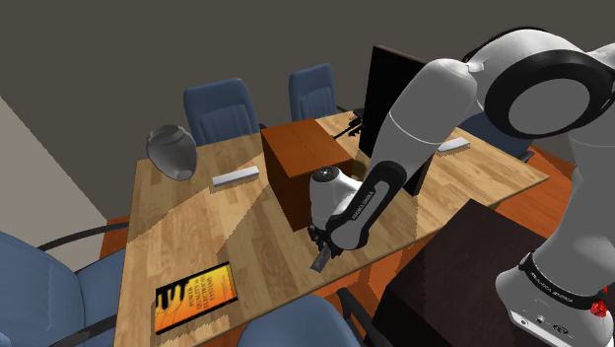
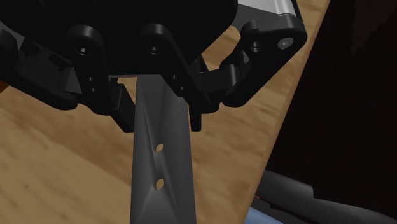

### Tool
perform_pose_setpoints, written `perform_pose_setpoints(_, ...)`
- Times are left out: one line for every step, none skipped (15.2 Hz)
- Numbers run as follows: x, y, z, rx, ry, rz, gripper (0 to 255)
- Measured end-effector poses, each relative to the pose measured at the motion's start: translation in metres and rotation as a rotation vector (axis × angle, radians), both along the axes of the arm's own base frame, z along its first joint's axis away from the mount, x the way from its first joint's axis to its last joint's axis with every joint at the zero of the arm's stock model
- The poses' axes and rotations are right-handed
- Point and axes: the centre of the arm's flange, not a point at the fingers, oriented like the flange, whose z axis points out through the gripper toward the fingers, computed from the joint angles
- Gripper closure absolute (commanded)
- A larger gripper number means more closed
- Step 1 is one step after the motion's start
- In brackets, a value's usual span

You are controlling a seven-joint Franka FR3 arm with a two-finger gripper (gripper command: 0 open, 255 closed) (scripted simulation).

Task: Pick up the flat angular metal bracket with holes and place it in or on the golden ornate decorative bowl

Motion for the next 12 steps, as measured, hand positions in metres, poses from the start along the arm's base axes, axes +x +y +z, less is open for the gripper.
perform_pose_setpoints(0.000, 0.000, 0.000, -0.001, 0.001, 0.000, 255)
perform_pose_setpoints(0.000, 0.000, 0.000, -0.001, 0.001, -0.001, 255)
perform_pose_setpoints(-0.001, 0.000, 0.002, -0.002, 0.003, -0.001, 255)
perform_pose_setpoints(-0.001, 0.000, 0.004, -0.003, 0.005, 0.000, 255)
perform_pose_setpoints(-0.002, 0.000, 0.009, -0.004, 0.007, 0.000, 255)
perform_pose_setpoints(-0.002, 0.000, 0.014, -0.004, 0.007, 0.000, 255)
perform_pose_setpoints(-0.001, 0.000, 0.019, -0.004, 0.007, 0.000, 255)
perform_pose_setpoints(-0.002, 0.001, 0.023, -0.004, 0.007, 0.000, 255)
perform_pose_setpoints(-0.002, 0.001, 0.029, -0.004, 0.007, 0.000, 255)
perform_pose_setpoints(-0.001, 0.001, 0.034, -0.004, 0.007, 0.000, 255)
perform_pose_setpoints(-0.002, 0.000, 0.040, -0.004, 0.007, 0.000, 255)
perform_pose_setpoints(-0.002, 0.000, 0.044, -0.004, 0.007, 0.000, 255)
